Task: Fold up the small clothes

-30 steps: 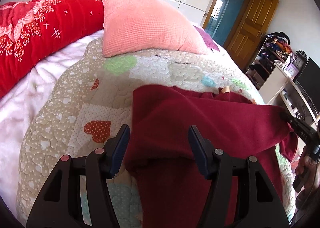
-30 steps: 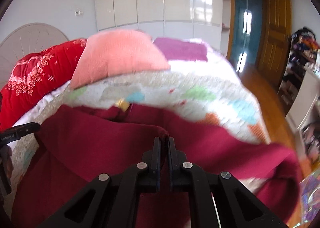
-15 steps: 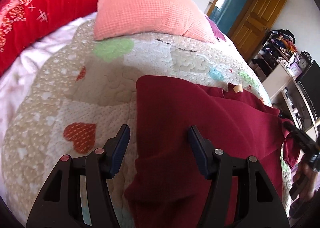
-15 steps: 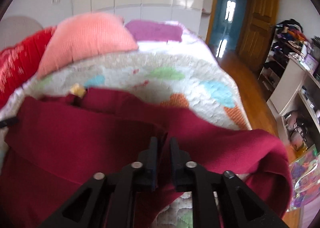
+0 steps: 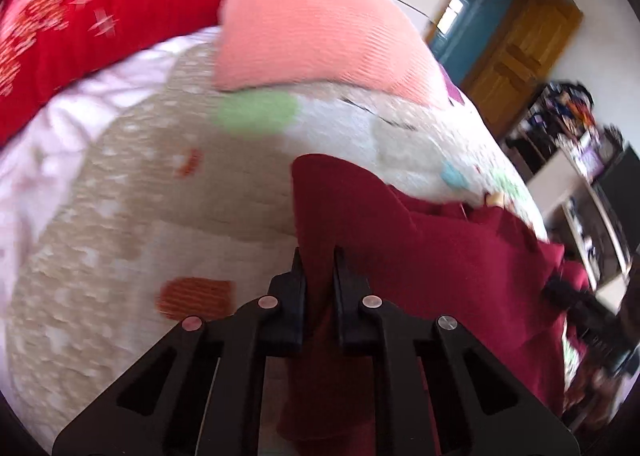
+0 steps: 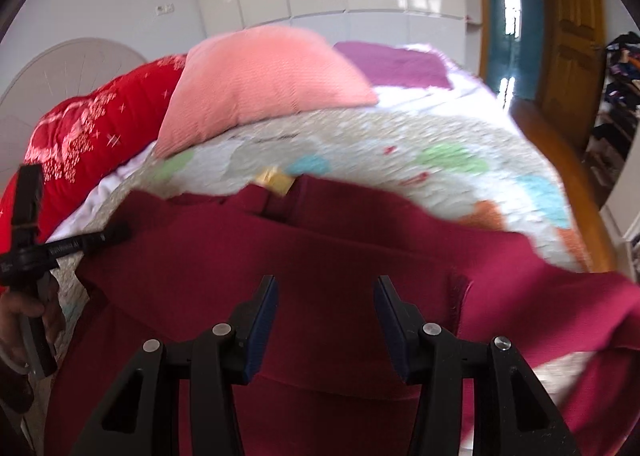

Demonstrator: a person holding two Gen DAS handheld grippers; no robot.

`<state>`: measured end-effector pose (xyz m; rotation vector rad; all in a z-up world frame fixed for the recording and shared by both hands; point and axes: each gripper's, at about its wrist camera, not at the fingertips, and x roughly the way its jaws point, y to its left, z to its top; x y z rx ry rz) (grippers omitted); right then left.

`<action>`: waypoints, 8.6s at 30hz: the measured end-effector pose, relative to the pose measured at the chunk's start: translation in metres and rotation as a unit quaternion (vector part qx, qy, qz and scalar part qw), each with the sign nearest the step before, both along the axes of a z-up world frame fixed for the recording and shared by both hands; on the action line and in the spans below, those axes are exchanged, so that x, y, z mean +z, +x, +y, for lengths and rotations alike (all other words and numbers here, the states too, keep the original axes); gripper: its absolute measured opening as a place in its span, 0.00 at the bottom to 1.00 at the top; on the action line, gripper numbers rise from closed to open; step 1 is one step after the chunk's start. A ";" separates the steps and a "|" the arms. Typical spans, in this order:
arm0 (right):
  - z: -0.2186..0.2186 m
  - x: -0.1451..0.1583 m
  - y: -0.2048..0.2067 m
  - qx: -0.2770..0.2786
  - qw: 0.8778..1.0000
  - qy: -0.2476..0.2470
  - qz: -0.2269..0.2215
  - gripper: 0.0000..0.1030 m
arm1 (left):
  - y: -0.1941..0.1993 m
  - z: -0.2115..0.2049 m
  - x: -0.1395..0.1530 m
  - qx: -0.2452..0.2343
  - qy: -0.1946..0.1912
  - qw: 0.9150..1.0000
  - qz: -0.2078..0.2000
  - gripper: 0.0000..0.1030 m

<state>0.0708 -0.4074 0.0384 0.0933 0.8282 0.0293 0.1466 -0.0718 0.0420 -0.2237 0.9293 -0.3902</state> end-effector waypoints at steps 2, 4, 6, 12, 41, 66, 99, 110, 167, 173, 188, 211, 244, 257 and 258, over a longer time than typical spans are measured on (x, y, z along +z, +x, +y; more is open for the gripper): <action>0.013 -0.016 0.013 0.006 1.000 -0.002 0.024 0.46 | 0.006 0.009 -0.010 0.012 0.002 1.000 0.023 0.09; 0.022 -0.036 0.026 0.009 0.998 -0.015 0.058 0.46 | 0.007 0.007 -0.019 0.005 0.010 0.999 0.035 0.09; 0.025 -0.038 0.027 0.009 0.998 -0.026 0.055 0.46 | 0.003 0.006 -0.016 0.001 0.014 1.000 0.020 0.09; 0.025 -0.009 0.027 0.019 0.999 -0.020 0.023 0.46 | 0.000 0.010 0.001 0.006 0.011 1.000 0.017 0.12; 0.021 -0.041 0.004 -0.005 0.997 -0.039 0.067 0.47 | -0.067 -0.026 0.013 0.008 0.142 0.989 -0.047 0.36; -0.009 -0.011 -0.070 -0.044 0.998 -0.017 0.031 0.47 | -0.119 -0.062 0.043 0.020 0.117 0.989 -0.089 0.36; -0.154 0.085 -0.164 -0.257 0.948 -0.145 -0.116 0.07 | -0.106 -0.045 0.030 0.018 0.098 0.993 -0.061 0.36; 0.057 0.143 -0.075 0.052 0.922 -0.273 -0.268 0.07 | -0.095 0.016 0.053 0.075 0.074 0.992 -0.076 0.36; 0.088 0.023 0.099 0.143 0.963 0.225 -0.032 0.49 | -0.072 -0.020 0.043 -0.047 -0.027 0.997 -0.051 0.54; 0.113 -0.009 0.146 0.112 0.959 0.258 0.033 0.49 | -0.084 -0.014 0.056 -0.061 0.006 0.995 -0.077 0.55; 0.052 -0.036 0.040 0.076 0.966 0.228 0.097 0.47 | -0.098 -0.010 0.037 -0.081 0.032 0.993 -0.086 0.55; 0.056 -0.034 0.040 0.090 0.965 0.228 0.091 0.18 | -0.095 0.003 0.038 -0.071 0.007 0.994 -0.088 0.55; -0.043 0.014 -0.061 0.028 0.984 0.175 0.002 0.40 | -0.004 -0.089 0.018 -0.065 -0.030 0.997 -0.033 0.06; -0.044 0.021 -0.067 -0.023 0.998 0.051 -0.011 0.42 | -0.047 -0.022 0.080 -0.072 -0.091 0.991 -0.069 0.01; -0.042 0.020 -0.064 -0.023 0.999 0.047 -0.008 0.43 | -0.045 -0.022 0.070 -0.062 -0.077 0.994 -0.053 0.01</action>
